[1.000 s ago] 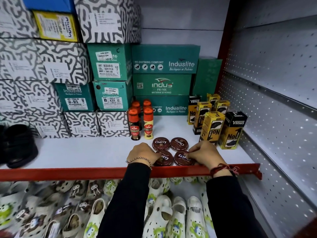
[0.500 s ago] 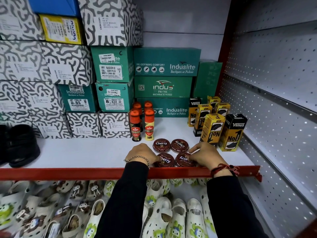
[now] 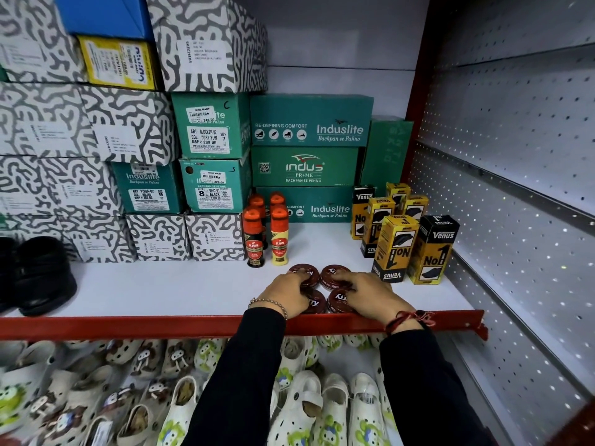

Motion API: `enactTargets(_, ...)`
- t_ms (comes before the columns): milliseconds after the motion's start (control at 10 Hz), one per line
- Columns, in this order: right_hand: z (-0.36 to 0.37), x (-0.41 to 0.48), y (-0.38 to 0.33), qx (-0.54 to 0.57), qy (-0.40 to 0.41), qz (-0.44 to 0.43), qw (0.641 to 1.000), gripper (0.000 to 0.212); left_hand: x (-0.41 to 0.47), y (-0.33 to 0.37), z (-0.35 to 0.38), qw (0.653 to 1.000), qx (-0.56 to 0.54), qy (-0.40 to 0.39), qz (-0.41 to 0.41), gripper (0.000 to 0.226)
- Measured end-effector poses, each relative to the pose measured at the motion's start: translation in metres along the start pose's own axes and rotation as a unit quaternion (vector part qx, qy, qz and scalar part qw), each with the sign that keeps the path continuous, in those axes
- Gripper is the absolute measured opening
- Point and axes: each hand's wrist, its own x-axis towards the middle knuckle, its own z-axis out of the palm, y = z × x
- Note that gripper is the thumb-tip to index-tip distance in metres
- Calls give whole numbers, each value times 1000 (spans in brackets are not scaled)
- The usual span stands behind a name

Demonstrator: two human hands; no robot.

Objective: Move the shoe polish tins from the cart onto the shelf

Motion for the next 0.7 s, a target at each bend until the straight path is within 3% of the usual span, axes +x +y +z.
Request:
enactTargets(200, 1, -1, -1, 10, 25, -10, 1000, 59, -1, 0, 1, 1000, -2, 11, 3, 68)
enactTargets(500, 5, -1, -4, 22, -72, -72, 995, 68, 4, -1, 7, 999, 20, -31, 35, 72)
enactTargets(700, -5, -6, -9, 48, -15, -79, 996, 65, 0, 1, 0, 998, 23, 0, 66, 70)
